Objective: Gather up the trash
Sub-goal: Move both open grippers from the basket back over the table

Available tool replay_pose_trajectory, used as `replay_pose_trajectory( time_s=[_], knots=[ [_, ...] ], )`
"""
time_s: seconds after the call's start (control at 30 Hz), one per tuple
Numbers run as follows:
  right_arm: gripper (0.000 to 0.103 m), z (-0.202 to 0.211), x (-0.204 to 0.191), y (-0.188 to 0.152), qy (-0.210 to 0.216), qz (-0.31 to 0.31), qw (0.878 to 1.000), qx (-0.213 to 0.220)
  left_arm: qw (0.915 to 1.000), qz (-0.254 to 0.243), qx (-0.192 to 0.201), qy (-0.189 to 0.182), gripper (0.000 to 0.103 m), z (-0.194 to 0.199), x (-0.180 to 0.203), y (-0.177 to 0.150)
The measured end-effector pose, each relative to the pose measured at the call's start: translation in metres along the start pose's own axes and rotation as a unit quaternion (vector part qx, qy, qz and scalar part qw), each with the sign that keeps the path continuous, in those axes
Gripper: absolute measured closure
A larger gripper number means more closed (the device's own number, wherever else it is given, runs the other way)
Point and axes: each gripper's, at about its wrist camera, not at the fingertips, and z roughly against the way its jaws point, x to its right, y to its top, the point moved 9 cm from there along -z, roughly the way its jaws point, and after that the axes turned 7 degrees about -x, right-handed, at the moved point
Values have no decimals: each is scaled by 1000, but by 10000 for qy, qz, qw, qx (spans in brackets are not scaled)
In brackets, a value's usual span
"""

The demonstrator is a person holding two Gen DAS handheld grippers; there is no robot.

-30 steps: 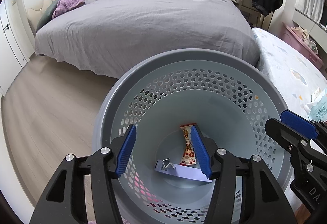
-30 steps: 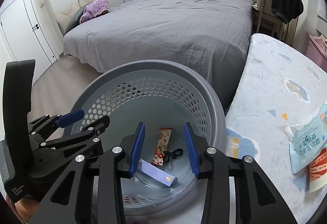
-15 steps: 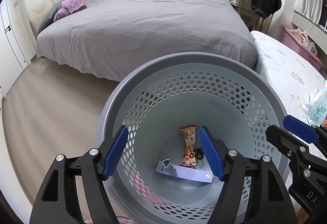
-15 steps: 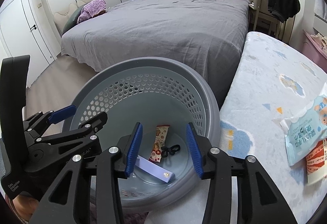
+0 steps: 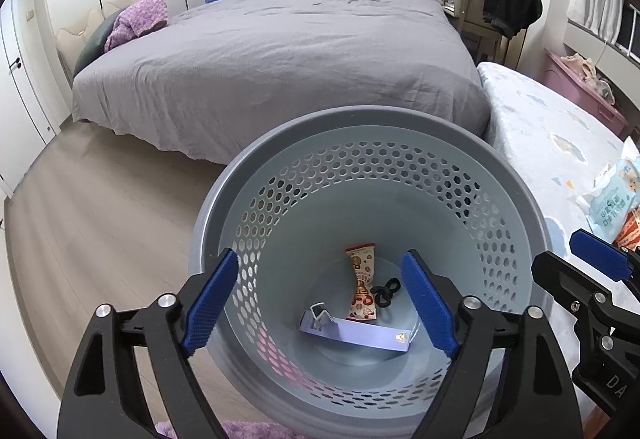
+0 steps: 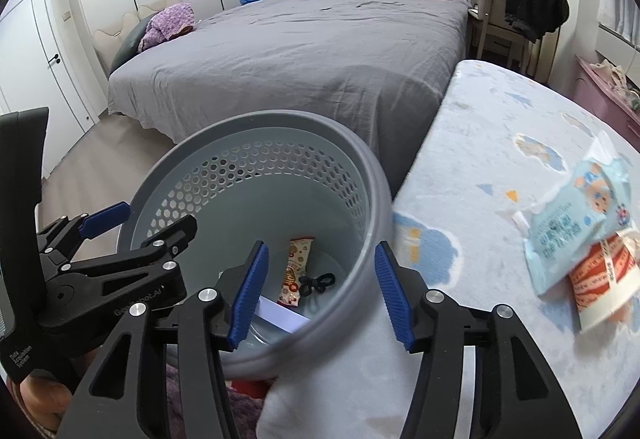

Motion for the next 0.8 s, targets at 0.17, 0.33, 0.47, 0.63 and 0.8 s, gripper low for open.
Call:
replay_pose_trajectory(
  time_s=[0.17, 0.33, 0.47, 0.63, 0.8],
  knots=[
    [48, 15, 14, -12, -93, -121, 9999, 51, 10000, -63, 60, -33, 19, 10, 11, -3],
    [46, 33, 36, -27, -230, -295, 9992, 118, 9998, -110, 107, -132, 19, 22, 27, -8],
    [45, 48, 60, -36, -354, -475, 9981, 183, 9994, -222, 132, -208, 19, 31, 46, -13],
    [43, 71, 96, -55, -449, -762, 9957, 294, 9986, -361, 161, -345, 19, 44, 76, -18],
    [41, 91, 135, -77, -591, -1024, 9925, 326, 9973, -533, 161, -484, 18, 56, 115, -23]
  ],
)
